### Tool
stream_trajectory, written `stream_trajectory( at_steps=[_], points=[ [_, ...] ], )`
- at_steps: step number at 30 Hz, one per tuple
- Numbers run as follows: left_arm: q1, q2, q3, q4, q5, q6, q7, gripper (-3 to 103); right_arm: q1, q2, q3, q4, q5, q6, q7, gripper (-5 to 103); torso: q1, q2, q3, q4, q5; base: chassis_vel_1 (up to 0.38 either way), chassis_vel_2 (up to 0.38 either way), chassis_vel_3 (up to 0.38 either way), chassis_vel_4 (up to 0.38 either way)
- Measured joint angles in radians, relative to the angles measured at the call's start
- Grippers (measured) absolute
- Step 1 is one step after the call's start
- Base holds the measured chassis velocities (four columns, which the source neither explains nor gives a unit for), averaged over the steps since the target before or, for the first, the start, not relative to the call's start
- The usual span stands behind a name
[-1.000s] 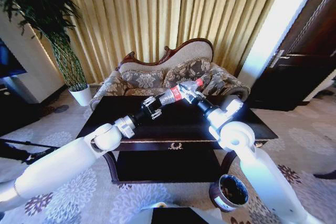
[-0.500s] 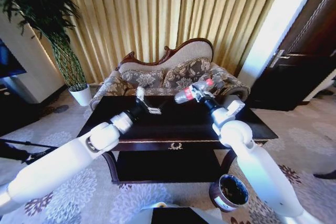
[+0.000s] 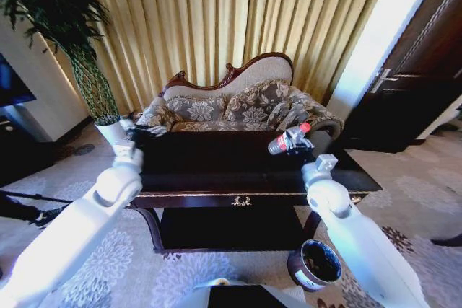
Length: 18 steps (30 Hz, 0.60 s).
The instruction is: Move to the front of the table and place the trash on the table into the trash bin.
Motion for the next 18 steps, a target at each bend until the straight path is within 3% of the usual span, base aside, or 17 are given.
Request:
stream_trajectory(
  at_steps=[4, 9, 15, 18],
  points=[
    [0.130, -0.015, -0.116, -0.072, -0.085, 0.088, -0.001, 100, -0.064, 0.006, 0.019, 0.034, -0.027, -0.002, -0.004, 27, 0.000, 0.000, 0.000, 0.0003, -0.0002, 0.000, 0.000, 0.000, 0.000],
    [0.216, -0.036, -0.179, -0.133, -0.103, 0.130, 0.024, 100, -0.087, 0.008, 0.028, 0.043, -0.049, -0.001, -0.007, 27, 0.000, 0.000, 0.000, -0.0002, 0.0001, 0.000, 0.000, 0.000, 0.000],
    [0.277, -0.040, -0.237, -0.174, -0.109, 0.144, 0.075, 100, -0.053, -0.015, 0.018, -0.015, -0.059, 0.015, -0.027, 27, 0.000, 0.000, 0.000, 0.0003, 0.0002, 0.000, 0.000, 0.000, 0.000],
    [0.304, -0.018, -0.280, -0.193, -0.137, 0.141, 0.090, 100, -0.042, -0.061, 0.017, -0.038, -0.027, 0.027, -0.039, 27, 0.000, 0.000, 0.000, 0.0000, 0.0003, 0.000, 0.000, 0.000, 0.000]
  ],
)
